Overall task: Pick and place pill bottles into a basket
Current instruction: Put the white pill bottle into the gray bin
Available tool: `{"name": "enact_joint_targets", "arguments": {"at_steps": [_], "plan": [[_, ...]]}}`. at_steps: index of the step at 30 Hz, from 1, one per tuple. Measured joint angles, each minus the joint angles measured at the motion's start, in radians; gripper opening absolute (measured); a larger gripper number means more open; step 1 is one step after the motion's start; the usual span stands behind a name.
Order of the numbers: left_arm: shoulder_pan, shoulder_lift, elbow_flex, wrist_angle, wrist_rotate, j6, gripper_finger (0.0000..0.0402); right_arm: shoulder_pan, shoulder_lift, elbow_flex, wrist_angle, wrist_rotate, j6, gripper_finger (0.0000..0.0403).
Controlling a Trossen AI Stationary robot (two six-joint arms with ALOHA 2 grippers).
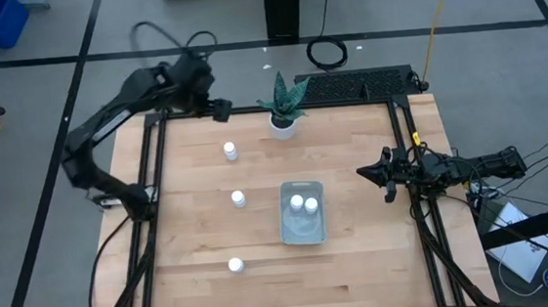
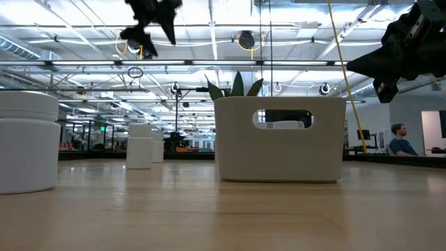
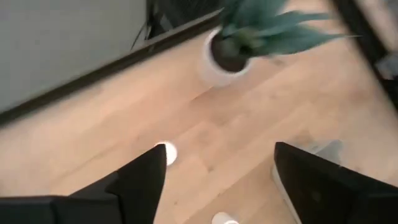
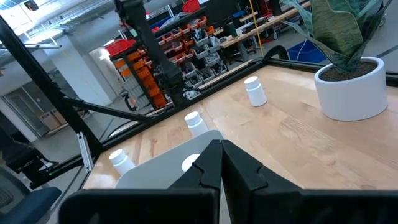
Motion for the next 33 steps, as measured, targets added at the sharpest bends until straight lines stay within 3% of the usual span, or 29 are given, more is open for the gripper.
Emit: {"name": "enact_joint_targets", "arguments": {"at_steps": [5,9,19,33], "plan": [[0.042,0.110,-0.001,-0.078,0.028,-0.007,0.0345,0.000,0.000,0.000,0.000,0.000,0.000,0.0000],[0.031,0.196,-0.004,-0.086,-0.016,0.000,0.0361,0.000,0.000,0.000,0.000,0.000,0.000,0.0000],[-0.027,0.374,-0.008,-0.147,-0.021,0.069,0.0362,0.000,0.000,0.000,0.000,0.000,0.000,0.0000],[-0.018,0.337,-0.266,0.016,-0.020,0.085,0.0351,0.000,0.000,0.000,0.000,0.000,0.000,0.0000]]}}
